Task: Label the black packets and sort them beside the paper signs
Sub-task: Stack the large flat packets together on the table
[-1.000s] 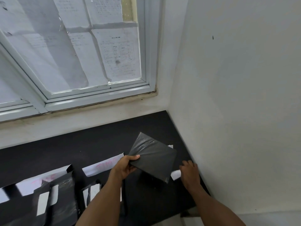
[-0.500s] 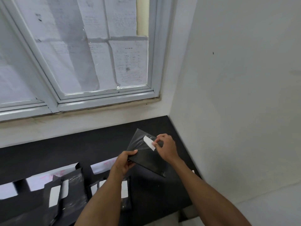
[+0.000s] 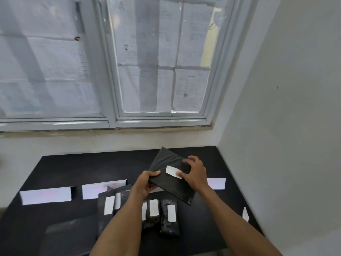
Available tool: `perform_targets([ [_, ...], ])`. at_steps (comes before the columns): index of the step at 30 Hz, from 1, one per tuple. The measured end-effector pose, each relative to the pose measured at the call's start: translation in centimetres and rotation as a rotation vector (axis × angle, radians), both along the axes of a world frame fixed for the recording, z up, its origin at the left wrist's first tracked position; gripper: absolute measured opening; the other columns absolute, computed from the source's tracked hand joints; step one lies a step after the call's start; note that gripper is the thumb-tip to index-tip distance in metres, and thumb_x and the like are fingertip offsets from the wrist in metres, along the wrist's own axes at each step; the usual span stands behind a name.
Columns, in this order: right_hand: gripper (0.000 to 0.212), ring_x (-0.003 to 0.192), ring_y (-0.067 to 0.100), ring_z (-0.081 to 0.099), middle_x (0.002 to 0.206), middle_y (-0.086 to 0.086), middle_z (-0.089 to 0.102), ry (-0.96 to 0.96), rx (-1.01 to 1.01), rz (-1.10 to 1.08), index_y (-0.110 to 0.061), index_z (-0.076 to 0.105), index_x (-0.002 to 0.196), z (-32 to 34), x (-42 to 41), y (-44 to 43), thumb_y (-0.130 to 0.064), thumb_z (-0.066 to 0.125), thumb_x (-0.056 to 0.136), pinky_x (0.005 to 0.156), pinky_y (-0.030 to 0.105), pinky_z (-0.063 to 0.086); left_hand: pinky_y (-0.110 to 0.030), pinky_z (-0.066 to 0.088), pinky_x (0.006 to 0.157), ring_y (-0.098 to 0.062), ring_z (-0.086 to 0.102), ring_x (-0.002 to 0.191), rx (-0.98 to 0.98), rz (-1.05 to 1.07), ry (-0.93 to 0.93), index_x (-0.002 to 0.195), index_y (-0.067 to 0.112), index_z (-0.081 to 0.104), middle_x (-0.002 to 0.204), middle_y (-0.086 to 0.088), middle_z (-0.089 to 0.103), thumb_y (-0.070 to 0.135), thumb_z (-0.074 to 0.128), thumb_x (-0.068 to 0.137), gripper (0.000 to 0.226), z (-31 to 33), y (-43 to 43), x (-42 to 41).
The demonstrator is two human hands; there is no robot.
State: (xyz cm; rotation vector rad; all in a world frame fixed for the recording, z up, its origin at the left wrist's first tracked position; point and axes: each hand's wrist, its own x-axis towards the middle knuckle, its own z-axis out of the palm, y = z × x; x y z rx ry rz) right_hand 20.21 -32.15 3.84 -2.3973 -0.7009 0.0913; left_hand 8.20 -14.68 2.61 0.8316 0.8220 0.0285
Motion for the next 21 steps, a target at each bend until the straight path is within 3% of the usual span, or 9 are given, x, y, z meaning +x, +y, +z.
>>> perform_targets([
  [2,0.097,0.139,0.024,0.031,0.151,0.001,0.030,0.101,0.027,-0.134,-0.027,0.037,0.144,0.6,-1.5,1.5,-0.062,0.077,0.063,0.109,0.047,0.033,-0.028,0.054,0.062,-0.021,0.068,0.081,-0.006,0.016,-0.022,0.102,0.001,0.067,0.081,-0.008,0.074,0.004,0.069,0.076,0.026,0.7,1.2,-1.5],
  [4,0.116,0.139,0.029,0.032,0.153,0.006,0.029,0.250,0.090,-0.253,-0.027,0.023,0.149,1.1,-3.0,3.0,-0.073,0.074,0.056,0.108,0.051,0.037,-0.028,0.055,0.062,-0.022,0.068,0.081,-0.016,0.041,-0.049,0.106,0.000,0.066,0.085,-0.009,0.073,0.004,0.068,0.078,0.028,1.3,2.6,-3.1],
  [7,0.104,0.128,0.029,0.047,0.142,0.008,0.046,0.429,0.289,-0.305,-0.024,0.030,0.145,1.5,-5.1,5.3,-0.065,0.077,0.061,0.100,0.041,0.042,-0.029,0.057,0.063,-0.023,0.068,0.083,0.014,0.066,-0.063,0.113,-0.002,0.064,0.094,-0.011,0.072,0.006,0.070,0.078,0.036,2.0,4.6,-5.4],
  [9,0.089,0.123,0.027,0.051,0.137,0.007,0.052,0.410,0.357,-0.317,-0.023,0.038,0.140,1.6,-6.3,6.7,-0.055,0.078,0.068,0.096,0.036,0.044,-0.030,0.058,0.060,-0.022,0.069,0.084,0.072,0.041,-0.046,0.115,-0.001,0.063,0.098,-0.011,0.071,0.013,0.076,0.076,0.043,2.3,5.8,-6.8],
  [12,0.080,0.121,0.027,0.053,0.134,0.007,0.054,0.333,0.377,-0.304,-0.021,0.043,0.137,2.0,-8.3,9.0,-0.049,0.079,0.071,0.098,0.037,0.045,-0.033,0.061,0.064,-0.023,0.071,0.087,0.251,0.003,0.006,0.100,0.007,0.065,0.096,-0.010,0.071,0.035,0.090,0.060,0.055,2.7,7.7,-8.8],
  [14,0.083,0.122,0.026,0.051,0.135,0.007,0.053,0.308,0.380,-0.262,-0.021,0.042,0.138,2.1,-9.8,10.6,-0.047,0.081,0.069,0.101,0.038,0.045,-0.035,0.062,0.068,-0.023,0.070,0.085,0.401,0.019,0.069,0.090,0.011,0.063,0.092,-0.007,0.070,0.041,0.092,0.054,0.055,2.6,9.0,-10.1],
  [16,0.090,0.123,0.026,0.050,0.135,0.007,0.049,0.299,0.354,-0.193,-0.023,0.039,0.140,2.3,-11.1,12.0,-0.046,0.084,0.065,0.100,0.038,0.044,-0.029,0.059,0.058,-0.019,0.070,0.077,0.482,0.064,0.086,0.083,0.015,0.062,0.085,-0.004,0.069,0.037,0.092,0.056,0.046,2.5,9.9,-11.3],
  [19,0.105,0.121,0.027,0.049,0.135,0.009,0.042,0.304,0.283,-0.079,-0.028,0.032,0.144,2.4,-12.6,13.6,-0.043,0.089,0.057,0.099,0.036,0.043,-0.024,0.054,0.048,-0.015,0.071,0.063,0.475,0.083,0.039,0.083,0.015,0.063,0.080,-0.004,0.071,0.018,0.089,0.062,0.033,2.3,11.3,-13.5],
  [21,0.118,0.124,0.028,0.046,0.139,0.010,0.036,0.332,0.232,0.009,-0.029,0.025,0.148,2.3,-13.4,14.5,-0.040,0.093,0.052,0.103,0.038,0.042,-0.026,0.056,0.051,-0.017,0.071,0.067,0.458,0.064,0.026,0.088,0.013,0.064,0.086,-0.006,0.071,0.010,0.086,0.065,0.033,2.2,12.6,-15.3],
])
